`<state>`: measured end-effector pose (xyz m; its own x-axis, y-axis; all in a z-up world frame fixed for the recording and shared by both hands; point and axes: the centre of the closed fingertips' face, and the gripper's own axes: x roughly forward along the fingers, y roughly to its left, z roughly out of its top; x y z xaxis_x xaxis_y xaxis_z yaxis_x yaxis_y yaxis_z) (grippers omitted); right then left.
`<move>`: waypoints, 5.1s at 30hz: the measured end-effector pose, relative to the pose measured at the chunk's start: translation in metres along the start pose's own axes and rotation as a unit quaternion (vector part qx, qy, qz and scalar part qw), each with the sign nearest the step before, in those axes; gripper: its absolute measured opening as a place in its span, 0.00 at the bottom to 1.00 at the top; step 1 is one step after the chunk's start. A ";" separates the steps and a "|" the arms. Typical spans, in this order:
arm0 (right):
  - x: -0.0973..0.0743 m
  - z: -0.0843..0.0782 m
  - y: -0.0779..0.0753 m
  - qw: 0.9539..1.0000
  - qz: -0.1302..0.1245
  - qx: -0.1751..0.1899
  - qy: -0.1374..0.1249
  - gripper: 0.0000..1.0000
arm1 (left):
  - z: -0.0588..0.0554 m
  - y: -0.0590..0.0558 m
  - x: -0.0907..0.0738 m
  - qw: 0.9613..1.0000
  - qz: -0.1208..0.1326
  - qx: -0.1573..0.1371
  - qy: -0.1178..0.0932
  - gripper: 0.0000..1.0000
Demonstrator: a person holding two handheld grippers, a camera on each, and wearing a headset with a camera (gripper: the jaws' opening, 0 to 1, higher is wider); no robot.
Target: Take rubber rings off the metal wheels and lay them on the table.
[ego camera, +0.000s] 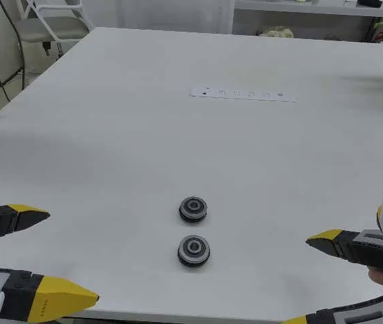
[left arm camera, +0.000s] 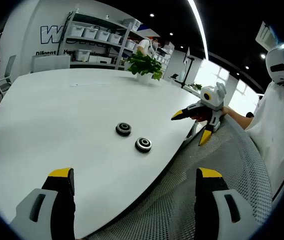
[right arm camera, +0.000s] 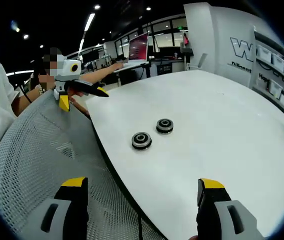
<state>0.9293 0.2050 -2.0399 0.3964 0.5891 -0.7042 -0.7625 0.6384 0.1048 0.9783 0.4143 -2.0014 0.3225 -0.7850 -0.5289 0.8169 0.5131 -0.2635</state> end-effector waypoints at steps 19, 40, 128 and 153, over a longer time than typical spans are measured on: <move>0.000 0.000 0.000 1.000 0.000 0.008 -0.001 0.89 | -0.002 0.001 0.000 1.000 -0.006 -0.001 0.003 0.99; 0.001 0.000 -0.002 1.000 0.001 0.028 -0.007 0.88 | -0.005 -0.002 0.002 1.000 -0.019 -0.006 0.009 0.99; -0.023 0.134 -0.046 0.988 -0.046 -0.109 -0.095 0.60 | 0.058 -0.011 0.013 0.989 -0.035 0.142 -0.005 0.99; 0.009 0.162 -0.056 0.974 0.061 -0.067 -0.209 0.41 | 0.120 -0.009 0.068 0.961 -0.076 0.255 -0.073 0.68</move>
<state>1.0582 0.2551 -1.9380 0.4509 0.8247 -0.3414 -0.8657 0.4972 0.0578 1.0503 0.3142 -1.9383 0.2148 -0.8971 -0.3860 0.9759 0.1818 0.1203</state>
